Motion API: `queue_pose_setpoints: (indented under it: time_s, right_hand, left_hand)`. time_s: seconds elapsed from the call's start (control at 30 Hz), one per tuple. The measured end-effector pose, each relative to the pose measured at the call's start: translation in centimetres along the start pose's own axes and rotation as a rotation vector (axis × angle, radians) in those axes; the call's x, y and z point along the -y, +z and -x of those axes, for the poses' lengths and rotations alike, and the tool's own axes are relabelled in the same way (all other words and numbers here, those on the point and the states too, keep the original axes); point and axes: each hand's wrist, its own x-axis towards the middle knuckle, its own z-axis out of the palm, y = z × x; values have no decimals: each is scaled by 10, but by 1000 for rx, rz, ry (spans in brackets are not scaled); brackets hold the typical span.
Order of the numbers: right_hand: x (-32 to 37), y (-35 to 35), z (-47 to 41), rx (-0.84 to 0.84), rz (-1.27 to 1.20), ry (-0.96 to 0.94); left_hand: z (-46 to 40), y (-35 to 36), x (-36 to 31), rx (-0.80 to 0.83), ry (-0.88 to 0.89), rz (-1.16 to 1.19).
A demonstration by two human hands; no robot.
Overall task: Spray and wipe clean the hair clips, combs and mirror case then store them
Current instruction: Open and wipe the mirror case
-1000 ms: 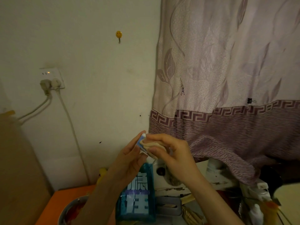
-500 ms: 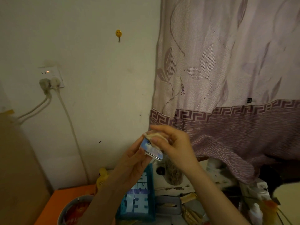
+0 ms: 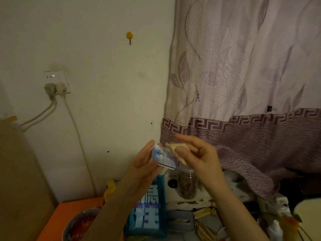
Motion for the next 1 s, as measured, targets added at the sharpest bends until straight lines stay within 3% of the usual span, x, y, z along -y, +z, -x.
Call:
queue_pose_setpoints:
  time_s: [0.13, 0.27, 0.67, 0.87, 1.0]
  right_hand:
    - [0, -7, -12, -106, 8, -5]
    - [-8, -1, -11, -54, 122, 11]
    - [-6, 1, 23, 115, 172, -43]
    - [5, -12, 1, -116, 137, -79]
    - [2, -5, -3, -46, 244, -68]
  left_hand:
    - [0, -3, 0, 80, -4, -27]
    - [1, -1, 0, 174, 7, -101]
    - [2, -9, -8, 102, 38, -195]
    - [5, -4, -6, 144, 33, -195]
    - [7, 0, -6, 137, 48, -178]
